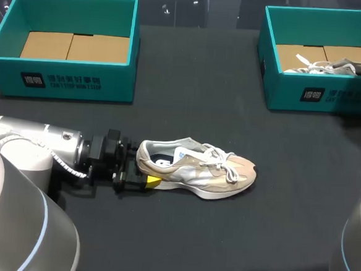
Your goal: Take the shoe out of the shoebox, open the shoe tongue, remove and reinsert the insole, then place the shoe into the shoebox
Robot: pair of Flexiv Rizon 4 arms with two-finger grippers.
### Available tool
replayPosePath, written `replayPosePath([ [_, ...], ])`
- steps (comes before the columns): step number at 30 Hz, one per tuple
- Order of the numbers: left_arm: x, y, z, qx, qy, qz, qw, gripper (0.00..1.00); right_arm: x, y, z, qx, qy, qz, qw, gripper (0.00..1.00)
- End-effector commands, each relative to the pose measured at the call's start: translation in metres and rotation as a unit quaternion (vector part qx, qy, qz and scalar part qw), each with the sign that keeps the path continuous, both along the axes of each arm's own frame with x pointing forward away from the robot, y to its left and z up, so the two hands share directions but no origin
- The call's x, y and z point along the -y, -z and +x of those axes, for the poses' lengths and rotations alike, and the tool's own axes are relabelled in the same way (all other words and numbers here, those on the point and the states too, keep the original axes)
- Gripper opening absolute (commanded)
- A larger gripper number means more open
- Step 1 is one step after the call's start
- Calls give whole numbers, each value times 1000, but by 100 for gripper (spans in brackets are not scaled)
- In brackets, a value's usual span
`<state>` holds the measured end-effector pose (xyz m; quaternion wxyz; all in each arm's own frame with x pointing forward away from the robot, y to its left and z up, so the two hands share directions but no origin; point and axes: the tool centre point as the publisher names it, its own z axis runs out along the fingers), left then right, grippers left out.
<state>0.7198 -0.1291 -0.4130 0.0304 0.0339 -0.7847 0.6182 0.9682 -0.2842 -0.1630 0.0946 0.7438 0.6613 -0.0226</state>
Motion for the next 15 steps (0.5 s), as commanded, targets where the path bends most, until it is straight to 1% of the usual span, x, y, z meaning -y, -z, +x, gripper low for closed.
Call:
replayPosePath([
  [1, -2, 4, -5, 0, -2, 0, 1000, 0, 0, 0, 0, 0, 0, 0, 1000, 100],
  [7, -2, 4, -5, 0, -2, 0, 1000, 0, 0, 0, 0, 0, 0, 0, 1000, 100],
  [9, -2, 4, -5, 0, -2, 0, 1000, 0, -8, -4, 3, -15, 17, 9, 1000, 100],
  [11, -2, 4, -5, 0, -2, 0, 1000, 0, -24, -5, -2, -13, 20, 4, 1000, 100],
  [13, -2, 4, -5, 0, -2, 0, 1000, 0, -38, -5, -8, -19, 26, 11, 999, 100],
  [15, -2, 4, -5, 0, -2, 0, 1000, 0, -53, -8, -17, -14, 26, 9, 1000, 100],
])
